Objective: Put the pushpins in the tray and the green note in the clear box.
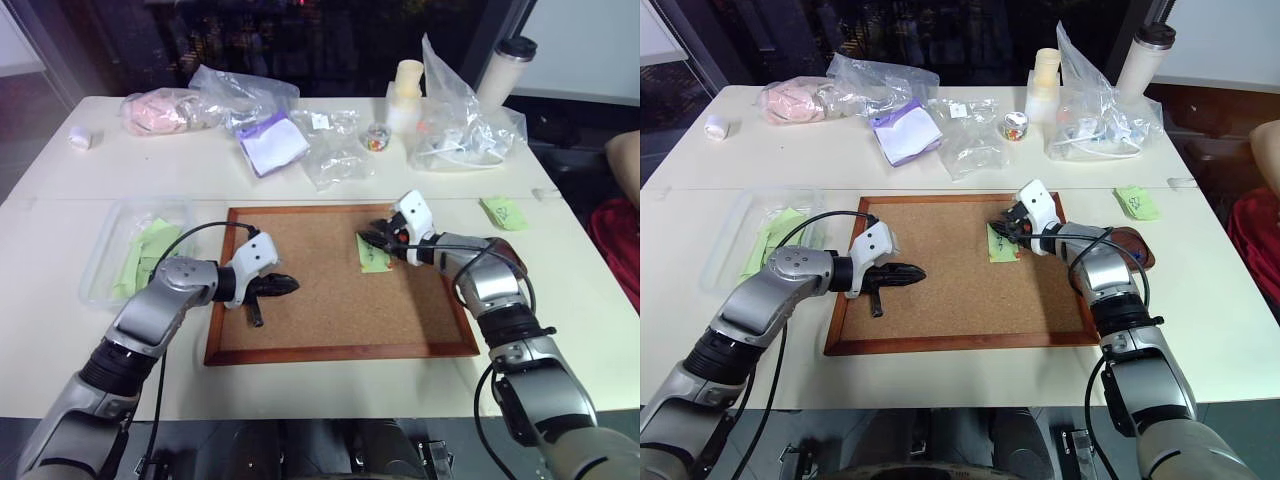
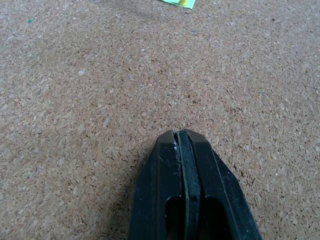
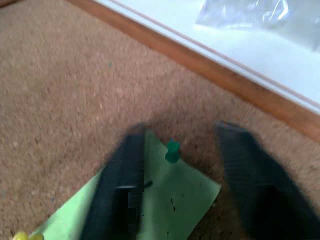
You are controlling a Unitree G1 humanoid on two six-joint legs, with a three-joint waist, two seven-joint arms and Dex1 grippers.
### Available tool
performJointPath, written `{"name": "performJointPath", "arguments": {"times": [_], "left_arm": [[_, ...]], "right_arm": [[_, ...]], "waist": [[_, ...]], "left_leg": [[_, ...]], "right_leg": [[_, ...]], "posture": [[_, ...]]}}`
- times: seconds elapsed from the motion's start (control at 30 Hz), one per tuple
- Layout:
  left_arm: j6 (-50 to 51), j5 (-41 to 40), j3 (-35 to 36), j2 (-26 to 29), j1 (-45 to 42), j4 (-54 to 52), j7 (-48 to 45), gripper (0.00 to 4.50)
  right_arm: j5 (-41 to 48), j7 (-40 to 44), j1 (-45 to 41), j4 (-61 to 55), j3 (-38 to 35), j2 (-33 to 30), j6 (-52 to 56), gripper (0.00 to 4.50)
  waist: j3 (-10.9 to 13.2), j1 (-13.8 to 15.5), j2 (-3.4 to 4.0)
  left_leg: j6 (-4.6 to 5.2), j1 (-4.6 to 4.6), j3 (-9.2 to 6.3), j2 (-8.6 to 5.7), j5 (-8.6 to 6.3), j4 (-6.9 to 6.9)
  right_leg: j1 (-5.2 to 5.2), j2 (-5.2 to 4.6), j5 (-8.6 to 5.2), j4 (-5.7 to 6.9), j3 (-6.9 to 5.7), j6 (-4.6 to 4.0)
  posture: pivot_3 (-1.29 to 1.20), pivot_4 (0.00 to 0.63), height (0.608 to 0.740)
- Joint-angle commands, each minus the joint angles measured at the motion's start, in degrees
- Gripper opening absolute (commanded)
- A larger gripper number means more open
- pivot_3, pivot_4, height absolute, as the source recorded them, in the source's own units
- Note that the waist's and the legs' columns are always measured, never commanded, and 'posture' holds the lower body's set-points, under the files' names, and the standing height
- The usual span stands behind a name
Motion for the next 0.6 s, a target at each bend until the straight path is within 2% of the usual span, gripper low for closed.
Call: {"name": "performJointPath", "arguments": {"times": [0.03, 0.2, 0.37, 0.6], "left_arm": [[0.33, 0.88, -0.17, -0.23, 0.74, -0.7, 0.27, 0.0], [0.01, 1.61, 0.09, -0.26, 0.77, -0.61, 0.66, 0.0], [-0.54, 4.18, -1.87, 1.08, 0.7, -0.07, 0.25, 0.0], [0.29, 4.39, -2.37, 0.93, 1.07, -1.1, -0.47, 0.0]], "right_arm": [[-0.53, 0.72, -1.01, -0.14, -1.31, 0.14, -0.9, 0.04], [-0.8, 0.48, -0.79, -0.3, -2.13, 0.19, -1.0, 0.04], [0.78, -2.38, -0.9, -2.44, -5.96, 1.27, -3.85, 0.04], [3.43, -2.81, 1.25, -7.42, -9.13, 1.46, -1.74, 0.04]], "waist": [[0.0, -0.06, 0.0], [0.0, -0.06, 0.01], [0.01, -0.12, 0.02], [0.02, -0.17, 0.09]], "left_leg": [[0.0, 0.01, 0.0, 0.0, 0.0, 0.0], [-0.01, 0.02, 0.0, 0.0, 0.01, 0.0], [-0.02, 0.02, 0.0, 0.0, 0.01, 0.0], [-0.03, 0.02, -0.01, 0.01, 0.02, 0.0]], "right_leg": [[0.0, 0.0, 0.0, 0.0, 0.0, 0.0], [0.02, 0.0, 0.0, 0.01, 0.0, 0.0], [0.01, 0.0, 0.0, 0.02, 0.0, 0.0], [0.0, 0.0, 0.0, 0.03, 0.01, 0.0]], "posture": [[0.0, 0.15, 0.734], [0.0, 0.15, 0.734], [0.0, 0.15, 0.734], [0.0, 0.15, 0.734]]}}
